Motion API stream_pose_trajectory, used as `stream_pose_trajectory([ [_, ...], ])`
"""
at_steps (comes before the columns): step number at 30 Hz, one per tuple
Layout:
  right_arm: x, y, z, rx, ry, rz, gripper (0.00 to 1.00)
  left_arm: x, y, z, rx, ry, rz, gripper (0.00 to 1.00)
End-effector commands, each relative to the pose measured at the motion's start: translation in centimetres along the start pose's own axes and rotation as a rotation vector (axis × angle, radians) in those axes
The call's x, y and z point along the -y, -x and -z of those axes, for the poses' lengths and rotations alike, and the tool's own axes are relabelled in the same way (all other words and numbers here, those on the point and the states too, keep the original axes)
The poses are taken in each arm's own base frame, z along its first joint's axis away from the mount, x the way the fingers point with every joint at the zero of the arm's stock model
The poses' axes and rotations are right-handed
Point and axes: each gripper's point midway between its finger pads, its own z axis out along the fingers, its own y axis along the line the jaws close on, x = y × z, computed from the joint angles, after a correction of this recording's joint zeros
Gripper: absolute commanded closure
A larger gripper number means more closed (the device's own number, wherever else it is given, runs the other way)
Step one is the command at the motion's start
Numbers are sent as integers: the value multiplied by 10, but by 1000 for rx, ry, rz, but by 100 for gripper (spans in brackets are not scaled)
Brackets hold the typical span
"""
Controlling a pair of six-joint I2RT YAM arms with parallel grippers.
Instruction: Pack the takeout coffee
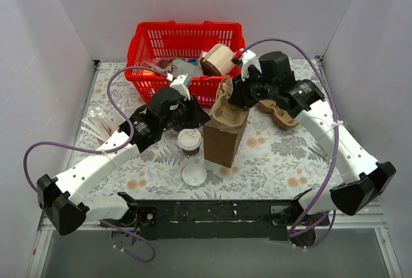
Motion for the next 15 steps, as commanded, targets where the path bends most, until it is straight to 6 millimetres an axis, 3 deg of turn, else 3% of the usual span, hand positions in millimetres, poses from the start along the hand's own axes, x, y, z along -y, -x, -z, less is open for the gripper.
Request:
stream_pose_trajectory([
  [1,11,5,0,23,-54,56,69,16,1,9,-3,-90,-27,89],
  [5,15,-9,-7,6,-56,99,69,18,0,9,-6,-98,-18,89],
  [9,20,-40,-18,-31,-53,157,69,19,0,9,-8,-103,-12,90],
  [15,27,-55,-23,-49,-88,172,70,21,-1,7,-18,-107,-7,90],
])
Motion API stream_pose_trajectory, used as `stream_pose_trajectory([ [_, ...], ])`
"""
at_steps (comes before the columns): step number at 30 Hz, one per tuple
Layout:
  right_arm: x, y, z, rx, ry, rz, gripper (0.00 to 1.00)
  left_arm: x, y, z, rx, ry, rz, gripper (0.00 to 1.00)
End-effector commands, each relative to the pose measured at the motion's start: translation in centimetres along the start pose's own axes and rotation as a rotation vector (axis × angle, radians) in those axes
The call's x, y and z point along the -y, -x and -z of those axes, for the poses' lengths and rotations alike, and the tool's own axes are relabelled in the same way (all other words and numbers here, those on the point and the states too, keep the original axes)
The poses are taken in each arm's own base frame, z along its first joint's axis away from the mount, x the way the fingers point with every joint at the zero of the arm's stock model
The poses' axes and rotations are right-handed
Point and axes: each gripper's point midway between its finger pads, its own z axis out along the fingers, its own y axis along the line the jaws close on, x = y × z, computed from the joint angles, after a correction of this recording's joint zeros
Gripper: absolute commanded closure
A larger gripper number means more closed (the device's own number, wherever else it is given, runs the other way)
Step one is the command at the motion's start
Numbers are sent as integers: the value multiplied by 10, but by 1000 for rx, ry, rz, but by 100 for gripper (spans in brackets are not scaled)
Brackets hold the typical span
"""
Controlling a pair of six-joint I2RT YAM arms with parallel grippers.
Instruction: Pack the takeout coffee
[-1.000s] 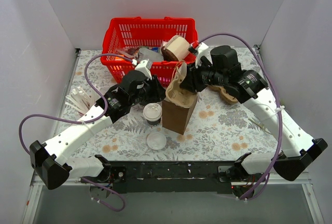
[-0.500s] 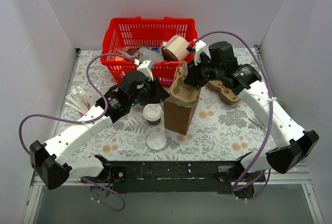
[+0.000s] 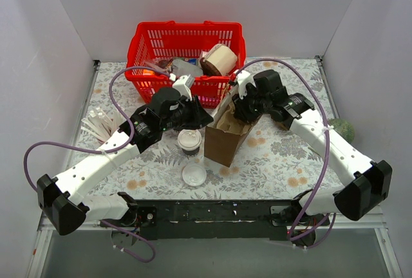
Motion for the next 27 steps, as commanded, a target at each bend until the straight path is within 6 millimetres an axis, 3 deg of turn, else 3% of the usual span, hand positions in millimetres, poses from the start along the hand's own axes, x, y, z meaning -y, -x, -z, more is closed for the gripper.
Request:
stream_pose_trajectory([
  [1,3,10,1,73,-34,40,70,11,5,5,14,-44,0,90],
  [7,-10,18,-8,189,-19,26,70,14,2,-1,-7,-63,19,90],
  [10,-3,13,-7,195,-76,22,70,14,2,-1,-7,-63,22,90],
  [13,6,0,-11,172,-130,10,69,14,0,-1,-14,-66,25,90],
  [18,-5,-20,-29,127,-66,-12,68,14,-6,-2,-31,-78,41,90],
  [22,1,-29,-36,110,-112,-52,68,16,-5,-4,-32,-81,50,90],
  [25,-4,-30,-35,104,-86,-63,64,15,-7,-7,-38,-84,58,90],
  [27,-10,-31,-34,97,-55,-68,51,14,-8,-8,-41,-82,58,90],
])
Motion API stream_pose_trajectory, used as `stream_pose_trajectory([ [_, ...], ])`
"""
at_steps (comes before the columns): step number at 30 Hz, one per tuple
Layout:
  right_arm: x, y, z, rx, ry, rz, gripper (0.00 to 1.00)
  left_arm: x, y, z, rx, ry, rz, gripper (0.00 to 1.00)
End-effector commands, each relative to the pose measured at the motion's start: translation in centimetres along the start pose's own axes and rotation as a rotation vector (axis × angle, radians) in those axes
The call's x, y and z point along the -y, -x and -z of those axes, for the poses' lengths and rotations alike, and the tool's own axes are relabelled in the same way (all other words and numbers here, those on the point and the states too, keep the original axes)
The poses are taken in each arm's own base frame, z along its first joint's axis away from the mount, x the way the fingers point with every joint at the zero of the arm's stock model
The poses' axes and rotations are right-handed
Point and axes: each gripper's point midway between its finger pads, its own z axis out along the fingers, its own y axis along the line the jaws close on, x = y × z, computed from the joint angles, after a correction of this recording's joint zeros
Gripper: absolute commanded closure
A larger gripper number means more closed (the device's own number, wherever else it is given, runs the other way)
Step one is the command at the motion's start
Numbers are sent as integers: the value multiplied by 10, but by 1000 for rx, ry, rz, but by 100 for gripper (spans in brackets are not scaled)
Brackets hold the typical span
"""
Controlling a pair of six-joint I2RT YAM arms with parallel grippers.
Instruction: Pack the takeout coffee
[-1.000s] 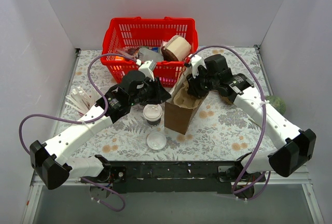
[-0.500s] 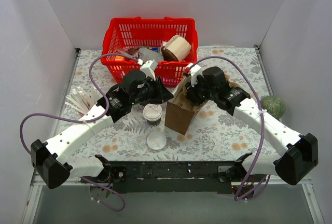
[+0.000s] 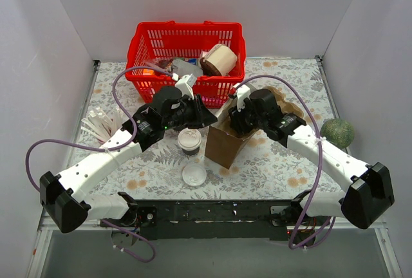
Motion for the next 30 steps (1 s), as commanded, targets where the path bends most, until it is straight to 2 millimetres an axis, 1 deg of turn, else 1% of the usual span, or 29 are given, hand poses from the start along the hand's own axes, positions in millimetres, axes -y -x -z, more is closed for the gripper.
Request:
stream_pose_trajectory([
  [1,-8,12,4,35,31,-25,47,0,-4,-2,-13,-16,5,90],
  [2,-9,12,5,29,36,-31,39,1,-4,-1,-10,-16,5,90],
  [4,-9,13,10,14,30,-40,32,1,-3,0,-5,-17,2,90],
  [5,-8,23,14,28,20,-54,27,1,-3,0,-5,-15,3,90],
  [6,-4,26,18,26,-3,-57,24,1,-2,0,-3,-16,2,90],
  [7,-4,23,20,-3,-3,-61,21,2,-2,1,0,-17,0,90],
  [8,-4,33,26,7,-5,-60,18,1,-2,1,0,-15,0,90],
  [10,-8,36,30,-15,6,-102,15,-1,-2,0,3,-5,1,90],
  [11,-9,32,34,-53,8,-112,14,-2,-2,0,3,-3,1,90],
  [12,-9,40,39,-44,6,-122,14,-3,-2,0,5,-1,1,90],
  [14,-12,36,43,-79,22,-122,14,-2,-2,0,6,-2,1,90],
  [15,-18,36,45,-87,56,-114,16,-3,-2,0,6,0,1,90],
  [16,-22,32,45,-103,82,-98,19,-3,-2,0,9,4,1,90],
  [17,-25,27,46,-124,103,-96,25,-4,-1,0,11,6,3,90],
  [19,-37,11,49,-197,168,-110,31,-5,2,-1,21,17,3,90],
  [20,-41,4,51,-229,188,-118,40,-6,1,-1,19,24,4,90],
  [21,-47,-7,54,-283,219,-133,46,-7,2,-1,23,30,3,90],
  [23,-49,-16,56,-322,217,-159,53,-8,3,-2,28,36,10,90],
  [24,-55,-18,57,-330,250,-167,55,-10,2,-3,25,41,13,90],
  [26,-61,-33,55,-383,285,-179,56,-9,0,-6,16,34,15,91],
  [27,-63,-40,51,-408,299,-190,57,-7,1,-5,19,30,17,93],
  [28,-64,-45,50,-424,300,-195,57,-6,1,-6,16,25,15,97],
  [30,-71,-57,44,-462,343,-214,59,-4,0,-6,12,11,17,98],
])
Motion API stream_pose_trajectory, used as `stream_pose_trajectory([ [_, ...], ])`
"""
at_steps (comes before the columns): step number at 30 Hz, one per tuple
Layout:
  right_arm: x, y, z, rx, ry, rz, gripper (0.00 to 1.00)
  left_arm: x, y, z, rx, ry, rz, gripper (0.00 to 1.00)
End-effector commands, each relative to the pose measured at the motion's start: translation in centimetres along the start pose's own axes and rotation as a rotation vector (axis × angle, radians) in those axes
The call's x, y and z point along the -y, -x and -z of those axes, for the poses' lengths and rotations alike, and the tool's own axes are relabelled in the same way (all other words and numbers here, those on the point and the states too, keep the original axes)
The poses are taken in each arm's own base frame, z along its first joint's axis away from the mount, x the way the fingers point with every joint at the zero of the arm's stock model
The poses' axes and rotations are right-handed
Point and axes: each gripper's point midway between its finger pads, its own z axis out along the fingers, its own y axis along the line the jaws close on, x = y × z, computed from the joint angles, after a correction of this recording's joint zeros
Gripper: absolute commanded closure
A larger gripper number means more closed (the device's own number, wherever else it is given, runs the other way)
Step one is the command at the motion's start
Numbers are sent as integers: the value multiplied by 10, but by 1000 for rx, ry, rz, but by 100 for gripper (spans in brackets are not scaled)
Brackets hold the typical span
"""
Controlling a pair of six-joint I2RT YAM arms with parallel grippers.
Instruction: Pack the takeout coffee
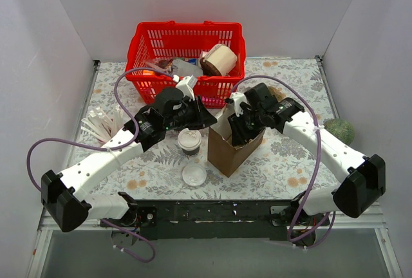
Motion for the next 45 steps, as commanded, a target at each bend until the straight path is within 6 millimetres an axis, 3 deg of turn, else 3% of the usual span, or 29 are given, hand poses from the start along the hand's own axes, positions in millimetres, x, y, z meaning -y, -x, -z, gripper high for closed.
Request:
stream_pose_trajectory([
  [1,-15,-30,-18,-124,119,-41,59,5,4,0,14,-22,-1,98],
  [4,-14,-41,-32,-165,147,-52,61,9,3,0,8,-46,4,98],
  [8,12,-59,-43,-252,19,-71,62,11,4,2,15,-52,4,98],
  [16,26,-43,-39,-195,-74,-56,60,13,4,3,17,-61,7,98],
  [18,19,-28,-25,-118,-61,-27,53,10,4,2,17,-52,8,98],
  [22,-4,5,0,60,23,79,51,9,4,-1,19,-46,6,99],
  [31,-39,-10,13,86,233,195,45,0,5,-5,31,-9,8,100],
  [33,-41,-10,13,93,242,200,38,0,4,-6,28,-10,10,100],
  [34,-39,-10,13,96,228,202,34,0,4,-5,28,-10,11,100],
  [38,-18,2,16,137,86,180,32,3,4,-5,27,-22,4,100],
  [39,-1,10,20,164,-27,132,30,5,5,-4,27,-30,1,100],
  [42,28,41,43,307,-243,69,27,8,3,-2,22,-54,-16,100],
  [45,32,65,65,443,-303,44,24,10,3,1,31,-64,-30,100],
])
